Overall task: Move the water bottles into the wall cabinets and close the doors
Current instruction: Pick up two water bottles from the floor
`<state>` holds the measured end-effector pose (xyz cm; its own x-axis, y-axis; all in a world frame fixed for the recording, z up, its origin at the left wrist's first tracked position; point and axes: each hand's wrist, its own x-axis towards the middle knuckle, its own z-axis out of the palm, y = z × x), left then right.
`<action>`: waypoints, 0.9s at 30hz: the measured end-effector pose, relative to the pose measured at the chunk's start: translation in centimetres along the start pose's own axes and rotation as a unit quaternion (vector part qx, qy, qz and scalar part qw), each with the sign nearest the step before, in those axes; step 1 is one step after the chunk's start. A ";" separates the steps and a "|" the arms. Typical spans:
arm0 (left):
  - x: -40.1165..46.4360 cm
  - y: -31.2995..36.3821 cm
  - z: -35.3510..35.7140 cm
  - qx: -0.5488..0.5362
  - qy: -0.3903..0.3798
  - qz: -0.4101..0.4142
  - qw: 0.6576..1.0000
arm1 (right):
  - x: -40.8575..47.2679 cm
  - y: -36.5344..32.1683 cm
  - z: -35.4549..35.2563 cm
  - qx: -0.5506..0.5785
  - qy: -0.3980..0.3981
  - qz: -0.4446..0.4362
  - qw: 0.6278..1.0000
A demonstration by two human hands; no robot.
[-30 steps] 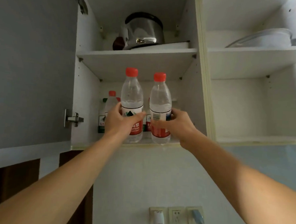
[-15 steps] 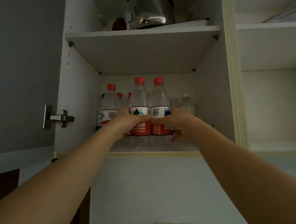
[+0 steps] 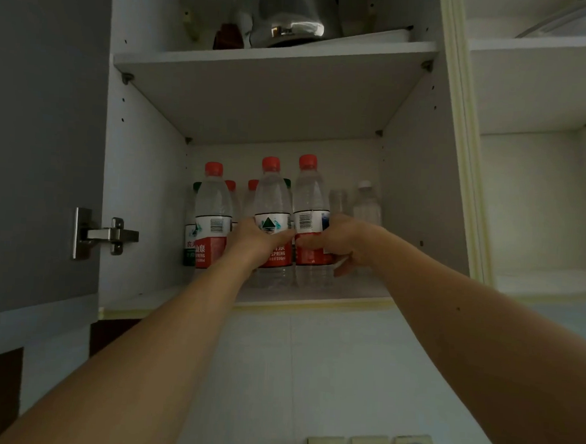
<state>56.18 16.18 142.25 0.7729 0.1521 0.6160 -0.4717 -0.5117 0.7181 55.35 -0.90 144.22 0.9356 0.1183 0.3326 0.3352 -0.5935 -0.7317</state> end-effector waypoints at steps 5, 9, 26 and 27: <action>-1.5 1.4 -1.8 0.162 -0.034 0.028 0.986 | -1.5 0.0 0.2 -0.077 0.017 -0.034 0.996; -4.2 2.6 -4.1 0.175 0.023 0.085 0.981 | -3.8 -0.7 0.3 -0.121 0.105 -0.084 0.983; -24.6 4.8 -11.2 -0.041 -0.034 0.112 0.992 | -30.5 -1.9 8.5 -0.248 0.180 -0.203 0.930; -26.0 4.4 -11.0 -0.056 -0.047 0.104 0.992 | -32.1 -1.5 8.6 -0.240 0.173 -0.181 0.938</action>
<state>29.35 19.30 132.94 0.6874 -0.0290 0.7257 -0.6651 -0.4263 0.6131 25.75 3.05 129.51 0.6510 0.1646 0.7410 0.4571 -0.8644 -0.2095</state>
